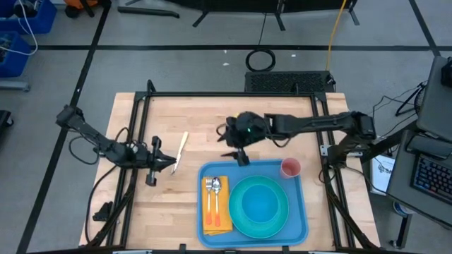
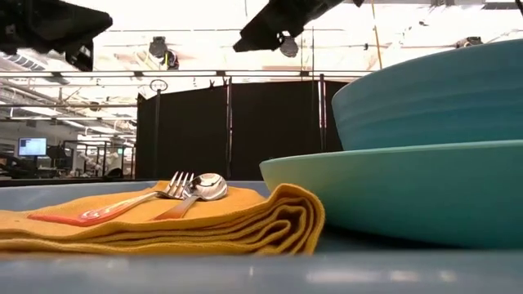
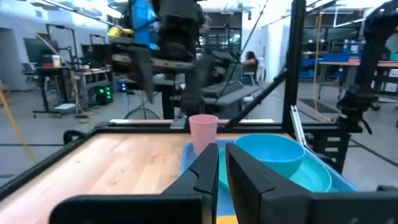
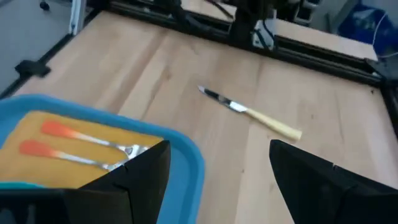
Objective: Set up tray
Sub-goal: Put the yellow table knife on the orange table napkin to the right of the orange spoon
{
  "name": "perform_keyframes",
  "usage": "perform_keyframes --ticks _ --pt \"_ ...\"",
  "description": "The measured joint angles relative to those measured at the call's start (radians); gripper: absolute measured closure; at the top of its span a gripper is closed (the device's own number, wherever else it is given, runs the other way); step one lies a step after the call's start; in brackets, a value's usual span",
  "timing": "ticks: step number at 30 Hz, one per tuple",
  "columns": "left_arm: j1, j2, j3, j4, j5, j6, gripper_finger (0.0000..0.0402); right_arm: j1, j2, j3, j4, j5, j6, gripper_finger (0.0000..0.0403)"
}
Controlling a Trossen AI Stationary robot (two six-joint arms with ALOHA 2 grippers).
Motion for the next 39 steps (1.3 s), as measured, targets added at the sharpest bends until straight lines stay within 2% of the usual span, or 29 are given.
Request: perform_keyframes --ticks 4,8,12,23,32,39 --pt "-0.005 -0.037 -0.056 0.076 0.043 0.016 0.0365 -0.054 0.046 0.050 0.002 -0.053 0.015 0.0140" --pt "-0.029 -0.066 -0.064 0.110 0.156 0.052 0.0364 -0.097 0.110 0.093 -0.032 -0.057 -0.002 0.0140" --pt "-0.065 -0.082 -0.065 0.138 0.195 0.108 0.0364 -0.128 0.181 0.181 -0.108 -0.053 -0.030 0.0140" --pt "-0.124 -0.083 -0.065 0.162 0.043 0.140 0.0364 -0.143 0.376 0.451 -0.278 -0.053 -0.133 0.0143" --pt "-0.149 -0.082 -0.065 0.151 0.066 0.139 0.0364 -0.142 0.512 0.599 -0.278 -0.050 -0.179 0.0176" --pt "-0.166 -0.082 -0.065 0.144 0.062 0.143 0.0364 -0.144 0.593 0.690 -0.289 -0.050 -0.189 0.0175"
